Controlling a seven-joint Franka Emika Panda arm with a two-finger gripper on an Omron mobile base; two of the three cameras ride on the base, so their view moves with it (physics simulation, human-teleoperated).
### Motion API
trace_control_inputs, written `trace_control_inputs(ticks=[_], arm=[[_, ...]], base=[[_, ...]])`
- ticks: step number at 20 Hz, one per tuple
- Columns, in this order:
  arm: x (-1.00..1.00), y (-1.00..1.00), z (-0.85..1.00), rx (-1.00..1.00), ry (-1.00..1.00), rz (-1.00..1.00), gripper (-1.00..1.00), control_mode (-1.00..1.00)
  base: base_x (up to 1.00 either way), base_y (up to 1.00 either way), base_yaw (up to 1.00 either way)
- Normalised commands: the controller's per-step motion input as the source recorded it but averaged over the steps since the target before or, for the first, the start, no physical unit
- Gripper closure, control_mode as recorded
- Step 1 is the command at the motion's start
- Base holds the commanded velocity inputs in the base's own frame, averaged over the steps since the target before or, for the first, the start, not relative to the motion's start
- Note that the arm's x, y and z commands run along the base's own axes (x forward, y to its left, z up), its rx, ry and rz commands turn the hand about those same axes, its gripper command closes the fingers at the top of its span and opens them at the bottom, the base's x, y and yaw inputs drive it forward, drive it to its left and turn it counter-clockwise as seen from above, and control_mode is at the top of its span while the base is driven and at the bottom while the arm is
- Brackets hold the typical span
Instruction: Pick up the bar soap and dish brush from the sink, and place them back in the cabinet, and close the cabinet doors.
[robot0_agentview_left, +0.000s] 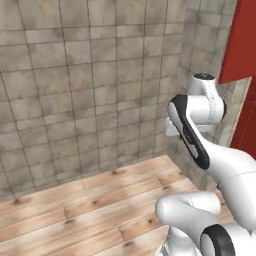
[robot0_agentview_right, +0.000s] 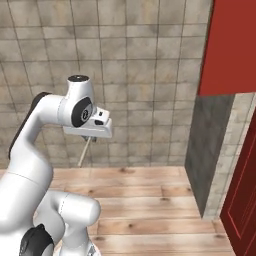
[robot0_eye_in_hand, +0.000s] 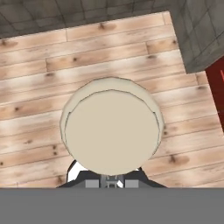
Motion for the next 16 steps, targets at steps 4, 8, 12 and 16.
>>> trace_control_inputs(ticks=[4,8,12,16], arm=[[0.00,0.00,0.00,0.00,0.00,0.00,1.00,1.00],[0.00,0.00,0.00,0.00,0.00,0.00,1.00,1.00],[0.00,0.00,0.00,0.00,0.00,0.00,1.00,1.00],[0.00,0.00,0.00,0.00,0.00,0.00,1.00,1.00]], base=[[0.21,0.00,-0.43],[0.23,0.00,-0.42],[0.28,0.00,-0.40],[0.42,0.02,-0.37]])
